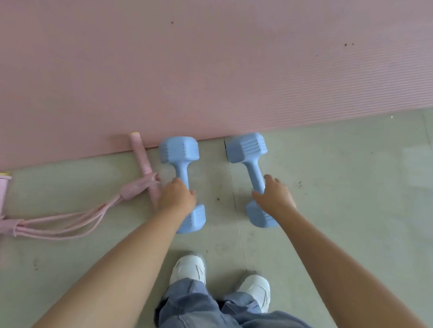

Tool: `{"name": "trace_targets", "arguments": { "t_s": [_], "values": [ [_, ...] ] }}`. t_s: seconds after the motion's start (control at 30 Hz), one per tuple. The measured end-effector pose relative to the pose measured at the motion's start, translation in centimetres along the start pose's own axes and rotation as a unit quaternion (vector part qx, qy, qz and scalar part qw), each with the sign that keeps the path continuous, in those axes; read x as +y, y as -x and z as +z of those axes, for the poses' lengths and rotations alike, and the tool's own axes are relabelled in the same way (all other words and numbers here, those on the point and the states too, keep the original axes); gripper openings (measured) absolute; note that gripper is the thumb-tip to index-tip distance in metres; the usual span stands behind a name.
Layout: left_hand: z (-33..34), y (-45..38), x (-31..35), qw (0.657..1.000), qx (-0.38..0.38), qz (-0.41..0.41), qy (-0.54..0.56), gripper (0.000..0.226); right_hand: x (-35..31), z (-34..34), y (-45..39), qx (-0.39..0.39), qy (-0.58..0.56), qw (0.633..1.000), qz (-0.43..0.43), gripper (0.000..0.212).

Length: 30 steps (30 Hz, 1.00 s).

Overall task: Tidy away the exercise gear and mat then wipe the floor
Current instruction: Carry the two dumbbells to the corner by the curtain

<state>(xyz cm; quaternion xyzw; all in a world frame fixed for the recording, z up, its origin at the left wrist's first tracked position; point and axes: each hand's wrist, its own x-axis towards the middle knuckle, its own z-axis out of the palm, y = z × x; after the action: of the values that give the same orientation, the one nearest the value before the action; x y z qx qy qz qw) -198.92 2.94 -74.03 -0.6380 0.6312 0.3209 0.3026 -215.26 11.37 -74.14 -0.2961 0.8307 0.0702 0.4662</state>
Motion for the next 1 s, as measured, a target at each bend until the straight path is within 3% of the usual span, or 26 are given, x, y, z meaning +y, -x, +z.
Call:
{"name": "trace_targets", "arguments": {
  "t_s": [0.13, 0.3, 0.4, 0.67, 1.0],
  "values": [
    [2.3, -7.3, 0.2, 0.986, 0.013, -0.073, 0.149, 0.059, 0.4, 1.7, -7.0, -0.01, -0.046, 0.999, 0.008, 0.05],
    [4.8, -10.5, -0.5, 0.951, 0.044, -0.121, 0.281, 0.041, 0.6, 3.7, -10.0, -0.012, -0.203, 0.978, 0.055, 0.009],
    [5.1, -10.3, -0.4, 0.943, 0.063, -0.122, 0.303, 0.036, 0.5, 4.0, -10.3, 0.009, -0.222, 0.973, 0.057, 0.023],
    [4.0, -5.2, 0.5, 0.964, 0.046, -0.085, 0.246, 0.037, 1.8, 3.8, -5.9, 0.015, -0.275, 0.959, 0.072, 0.022],
    [-4.4, 15.4, 5.1, 0.998, 0.024, 0.032, 0.045, 0.039, 6.2, -4.1, 14.6, 0.041, -0.409, 0.904, 0.119, 0.025]
  ]
}}
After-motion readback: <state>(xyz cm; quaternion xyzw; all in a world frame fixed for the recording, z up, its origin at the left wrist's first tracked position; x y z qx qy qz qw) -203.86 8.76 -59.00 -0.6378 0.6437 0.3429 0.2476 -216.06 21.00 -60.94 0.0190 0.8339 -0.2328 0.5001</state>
